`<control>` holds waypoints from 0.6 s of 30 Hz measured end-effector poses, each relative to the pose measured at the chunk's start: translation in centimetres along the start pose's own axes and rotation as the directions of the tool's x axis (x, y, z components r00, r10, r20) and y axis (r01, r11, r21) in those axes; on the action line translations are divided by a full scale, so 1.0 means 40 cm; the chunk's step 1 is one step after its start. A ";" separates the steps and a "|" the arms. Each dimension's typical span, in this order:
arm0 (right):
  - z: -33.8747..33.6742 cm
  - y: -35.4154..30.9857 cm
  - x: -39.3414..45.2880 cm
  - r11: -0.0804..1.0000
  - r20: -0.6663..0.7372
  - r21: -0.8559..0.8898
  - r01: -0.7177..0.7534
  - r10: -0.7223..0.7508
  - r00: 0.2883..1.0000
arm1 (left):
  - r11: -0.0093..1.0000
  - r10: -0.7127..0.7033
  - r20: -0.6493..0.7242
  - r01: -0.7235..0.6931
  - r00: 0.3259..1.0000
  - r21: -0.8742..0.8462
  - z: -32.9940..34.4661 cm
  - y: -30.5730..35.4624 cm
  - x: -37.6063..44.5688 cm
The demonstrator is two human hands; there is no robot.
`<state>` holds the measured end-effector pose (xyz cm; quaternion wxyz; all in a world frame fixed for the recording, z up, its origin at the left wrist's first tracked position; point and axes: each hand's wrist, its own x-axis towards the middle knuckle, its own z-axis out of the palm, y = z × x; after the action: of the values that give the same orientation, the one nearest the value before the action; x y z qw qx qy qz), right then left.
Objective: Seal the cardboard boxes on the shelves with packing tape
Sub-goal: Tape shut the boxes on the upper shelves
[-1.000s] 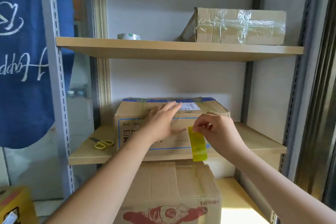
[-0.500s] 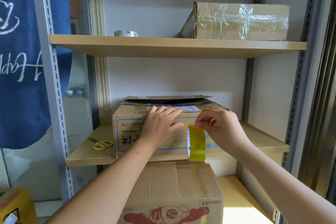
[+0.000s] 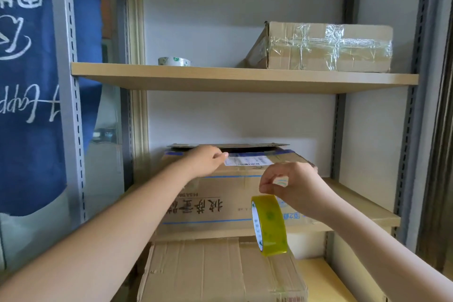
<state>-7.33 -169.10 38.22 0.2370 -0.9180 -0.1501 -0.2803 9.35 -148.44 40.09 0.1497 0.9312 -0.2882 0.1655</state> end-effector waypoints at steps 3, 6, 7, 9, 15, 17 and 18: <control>0.017 0.022 0.025 0.999 0.029 0.040 -0.009 0.008 1.000 | 0.997 -0.079 0.187 0.077 0.979 0.017 0.002 -0.051 0.065; 0.036 0.051 0.046 0.996 0.041 0.085 0.000 -0.003 0.999 | 0.995 -0.098 0.287 0.096 0.953 0.020 0.009 -0.037 0.126; 0.041 0.060 0.052 0.996 0.047 0.090 0.008 -0.012 0.999 | 0.995 -0.101 0.298 0.100 0.949 0.018 0.013 -0.030 0.149; 0.047 0.075 0.059 0.995 0.063 0.101 0.016 -0.023 0.998 | 0.996 -0.091 0.292 0.087 0.952 0.029 0.019 -0.020 0.196; 0.001 0.075 0.066 0.982 0.070 0.184 0.031 -0.044 0.997 | 0.998 0.049 -0.050 -0.047 0.998 0.051 -0.106 0.036 0.225; -0.024 0.059 0.069 0.980 0.044 0.194 0.047 -0.056 0.997 | 0.992 0.127 -0.063 -0.127 0.990 0.009 -0.183 0.085 0.205; -0.035 0.049 0.069 0.978 0.032 0.200 0.052 -0.059 0.998 | 0.988 0.157 -0.042 -0.156 0.987 0.021 -0.215 0.110 0.191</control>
<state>-4.94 -171.08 40.18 0.3170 -0.8902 -0.2075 -0.2529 10.81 -152.40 51.67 0.1344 0.9032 -0.3556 0.1994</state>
